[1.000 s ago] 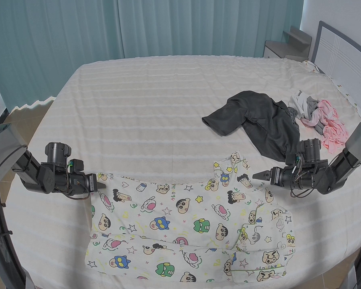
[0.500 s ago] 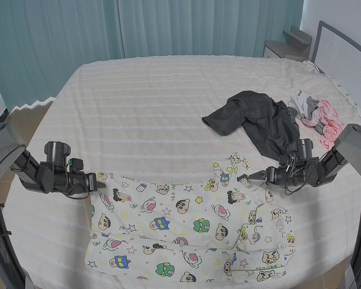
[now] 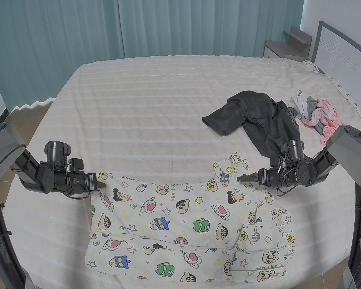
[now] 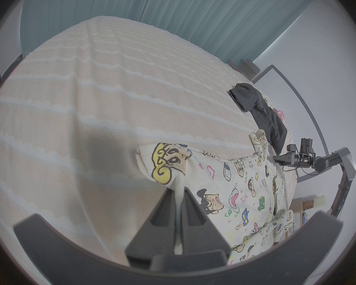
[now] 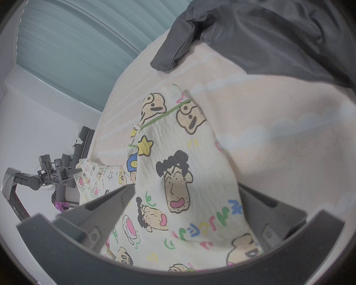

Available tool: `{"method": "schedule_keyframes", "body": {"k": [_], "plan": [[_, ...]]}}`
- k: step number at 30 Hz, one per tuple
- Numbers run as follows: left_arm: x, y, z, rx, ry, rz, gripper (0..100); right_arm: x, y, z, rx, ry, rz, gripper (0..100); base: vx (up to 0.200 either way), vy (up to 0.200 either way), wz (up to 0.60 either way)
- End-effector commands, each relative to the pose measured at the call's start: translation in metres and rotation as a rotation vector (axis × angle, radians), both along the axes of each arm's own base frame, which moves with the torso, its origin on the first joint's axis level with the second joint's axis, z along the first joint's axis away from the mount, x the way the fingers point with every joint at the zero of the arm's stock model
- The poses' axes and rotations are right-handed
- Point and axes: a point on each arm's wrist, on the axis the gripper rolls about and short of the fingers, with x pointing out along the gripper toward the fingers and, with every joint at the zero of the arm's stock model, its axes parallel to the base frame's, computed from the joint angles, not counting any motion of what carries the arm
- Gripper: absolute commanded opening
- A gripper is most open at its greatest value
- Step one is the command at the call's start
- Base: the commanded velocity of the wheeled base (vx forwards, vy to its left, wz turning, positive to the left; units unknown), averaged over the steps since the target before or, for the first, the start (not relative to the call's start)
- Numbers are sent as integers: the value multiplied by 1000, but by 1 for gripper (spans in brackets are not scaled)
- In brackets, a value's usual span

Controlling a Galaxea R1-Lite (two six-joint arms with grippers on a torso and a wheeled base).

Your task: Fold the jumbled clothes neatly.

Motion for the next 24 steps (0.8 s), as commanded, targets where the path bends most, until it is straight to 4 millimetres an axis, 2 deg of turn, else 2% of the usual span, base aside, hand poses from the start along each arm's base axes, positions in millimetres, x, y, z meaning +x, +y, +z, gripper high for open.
{"method": "schedule_keyframes", "body": {"k": [1, 15, 18, 24], "plan": [[0, 0, -1, 0, 2, 0, 0, 1, 1, 0, 3, -2, 2, 0, 0, 0, 0], [-5, 1, 4, 32, -5, 28, 0, -12, -20, 17, 37, -15, -12, 0, 0, 0, 0], [-8, 0, 6, 35, -10, 24, 0, -15, -22, 25, 59, -40, -2, 0, 0, 0, 0], [-12, 0, 8, 34, -7, 23, 0, -22, -24, 26, 64, -51, -6, 0, 0, 0, 0]]}}
